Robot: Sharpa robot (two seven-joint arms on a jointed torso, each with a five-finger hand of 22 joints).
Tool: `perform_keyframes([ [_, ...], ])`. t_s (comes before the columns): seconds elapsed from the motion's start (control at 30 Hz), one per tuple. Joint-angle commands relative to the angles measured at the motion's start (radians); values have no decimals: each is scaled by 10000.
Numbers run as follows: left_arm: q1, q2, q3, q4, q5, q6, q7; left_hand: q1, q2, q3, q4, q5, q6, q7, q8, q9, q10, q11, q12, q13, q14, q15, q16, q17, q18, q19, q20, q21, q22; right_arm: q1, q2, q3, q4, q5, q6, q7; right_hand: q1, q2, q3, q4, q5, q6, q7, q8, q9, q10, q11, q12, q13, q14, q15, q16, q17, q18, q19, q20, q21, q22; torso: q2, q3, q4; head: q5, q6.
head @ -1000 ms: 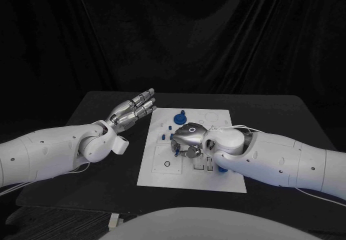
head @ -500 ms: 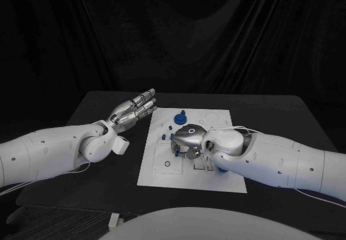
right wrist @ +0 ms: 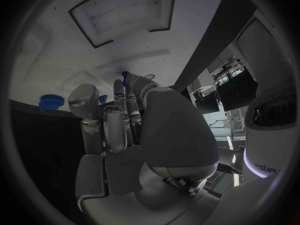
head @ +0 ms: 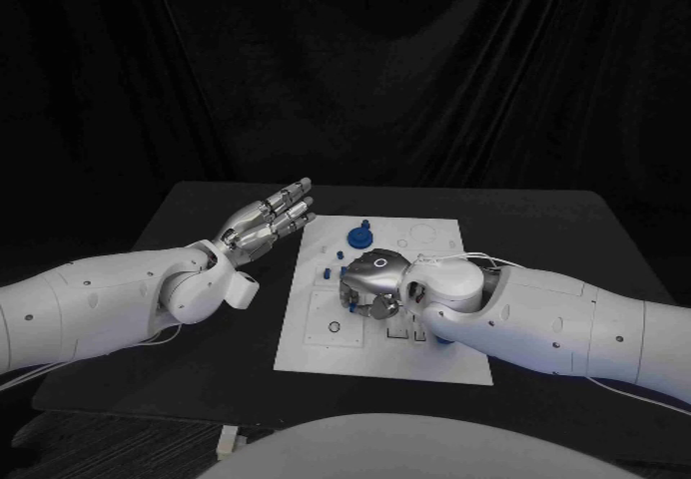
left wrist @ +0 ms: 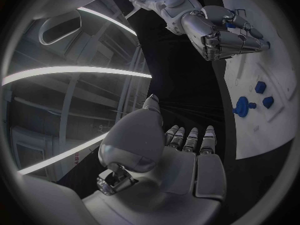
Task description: Assemble the parts on the task board
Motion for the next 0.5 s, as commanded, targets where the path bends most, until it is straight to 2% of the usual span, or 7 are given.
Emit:
perform_keyframes([
  [0.03,-19,22,11,-3,68,170,691,90,10,61,-14,42,-22,62,9,14,-19,83,-34,-15,-22,81,-36,-12,79,19,80,-18,20,-34,22,5,32,-76,91,-120,-14,-32,-16,-73,8,-80,0,-47,-7,61,21,-17,16,486,-23,-57,658,-4,-71,21,-53,1080,0,2,-1,-4,-1],
  [0.5,-34,58,11,-44,68,282,614,168,30,104,-41,132,-21,92,9,14,-19,108,-34,-15,-22,162,-36,-12,76,25,150,-13,33,-44,81,5,11,-76,359,-256,-130,-48,-115,-55,-179,-149,14,-116,1,65,29,33,66,456,-8,-101,615,14,-134,36,-178,1051,0,1,-2,-13,-1],
])
